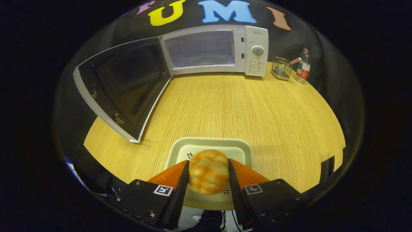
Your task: Open the microwave, put the food inside, and close the microwave door.
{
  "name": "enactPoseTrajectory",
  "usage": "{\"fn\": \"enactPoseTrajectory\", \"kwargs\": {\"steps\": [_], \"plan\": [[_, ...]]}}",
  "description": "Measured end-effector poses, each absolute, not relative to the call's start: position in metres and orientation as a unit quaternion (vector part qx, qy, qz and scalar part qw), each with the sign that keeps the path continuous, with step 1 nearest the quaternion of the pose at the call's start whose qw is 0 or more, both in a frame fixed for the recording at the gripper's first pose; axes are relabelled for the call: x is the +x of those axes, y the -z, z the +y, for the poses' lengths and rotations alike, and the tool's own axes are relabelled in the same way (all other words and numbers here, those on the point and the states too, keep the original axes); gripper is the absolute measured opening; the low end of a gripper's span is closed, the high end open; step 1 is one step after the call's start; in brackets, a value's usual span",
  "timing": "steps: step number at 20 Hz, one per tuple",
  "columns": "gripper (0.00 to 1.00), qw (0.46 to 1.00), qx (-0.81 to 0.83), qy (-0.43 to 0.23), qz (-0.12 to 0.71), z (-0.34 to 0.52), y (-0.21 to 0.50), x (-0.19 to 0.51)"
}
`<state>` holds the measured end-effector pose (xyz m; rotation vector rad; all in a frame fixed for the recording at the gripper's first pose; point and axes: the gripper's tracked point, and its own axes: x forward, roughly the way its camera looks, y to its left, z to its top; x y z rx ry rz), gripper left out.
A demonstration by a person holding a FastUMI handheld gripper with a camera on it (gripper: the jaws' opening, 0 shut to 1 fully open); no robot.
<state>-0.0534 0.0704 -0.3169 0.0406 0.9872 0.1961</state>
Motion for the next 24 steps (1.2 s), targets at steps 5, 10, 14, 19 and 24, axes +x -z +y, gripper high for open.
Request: {"fn": "enactPoseTrajectory", "kwargs": {"steps": [5, 10, 14, 19, 24], "plan": [[0.65, 0.898, 0.077, -0.107, 0.420, 0.085, 0.272, -0.008], [0.65, 0.921, 0.122, -0.113, 0.352, 0.095, 0.227, 0.050], [0.65, 0.928, 0.137, -0.112, 0.328, 0.105, 0.215, 0.090], [0.65, 0.934, 0.170, -0.111, 0.294, 0.121, 0.205, 0.140], [0.65, 0.936, 0.202, -0.102, 0.271, 0.134, 0.208, 0.185]]}}
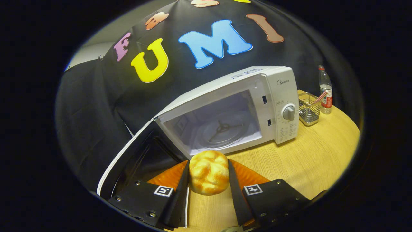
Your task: Open the microwave, put the food inside, and close the microwave door.
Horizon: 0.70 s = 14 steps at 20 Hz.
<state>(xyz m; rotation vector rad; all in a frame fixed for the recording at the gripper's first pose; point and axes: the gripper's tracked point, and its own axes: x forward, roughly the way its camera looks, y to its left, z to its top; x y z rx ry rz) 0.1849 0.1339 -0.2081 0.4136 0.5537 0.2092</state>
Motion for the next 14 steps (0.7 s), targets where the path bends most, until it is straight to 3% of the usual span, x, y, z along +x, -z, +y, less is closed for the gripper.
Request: {"fn": "enactPoseTrajectory", "kwargs": {"steps": [14], "plan": [[0.65, 0.936, 0.277, -0.048, 0.214, 0.155, 0.249, 0.287]]}}
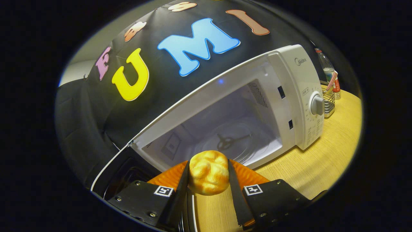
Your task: Open the microwave, put the food inside, and close the microwave door.
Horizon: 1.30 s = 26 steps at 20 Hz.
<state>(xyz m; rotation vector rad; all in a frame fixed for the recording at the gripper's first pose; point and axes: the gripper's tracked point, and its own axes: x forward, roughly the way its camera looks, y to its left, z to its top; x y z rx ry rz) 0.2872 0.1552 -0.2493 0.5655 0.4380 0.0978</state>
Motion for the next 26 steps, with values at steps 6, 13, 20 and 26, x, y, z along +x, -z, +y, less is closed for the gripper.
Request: {"fn": "enactPoseTrajectory", "kwargs": {"steps": [6, 13, 20, 26], "plan": [[0.65, 0.926, 0.313, -0.012, 0.208, 0.155, 0.269, 0.320], [0.68, 0.923, 0.323, 0.021, 0.207, 0.153, 0.294, 0.342], [0.82, 0.932, 0.303, 0.043, 0.194, 0.151, 0.292, 0.351], [0.98, 0.939, 0.283, 0.023, 0.196, 0.153, 0.274, 0.335]]}}
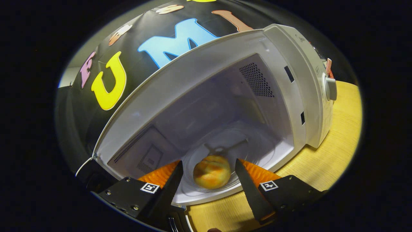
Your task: Open the microwave, put the food inside, and close the microwave door.
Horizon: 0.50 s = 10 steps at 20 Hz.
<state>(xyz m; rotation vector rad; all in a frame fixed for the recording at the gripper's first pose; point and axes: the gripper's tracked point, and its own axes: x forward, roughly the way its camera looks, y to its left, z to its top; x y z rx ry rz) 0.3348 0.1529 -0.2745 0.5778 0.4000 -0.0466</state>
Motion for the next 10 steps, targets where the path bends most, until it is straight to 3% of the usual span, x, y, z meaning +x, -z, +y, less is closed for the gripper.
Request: {"fn": "enactPoseTrajectory", "kwargs": {"steps": [10], "plan": [[0.97, 0.966, 0.201, -0.047, 0.155, 0.141, 0.184, 0.256]]}}
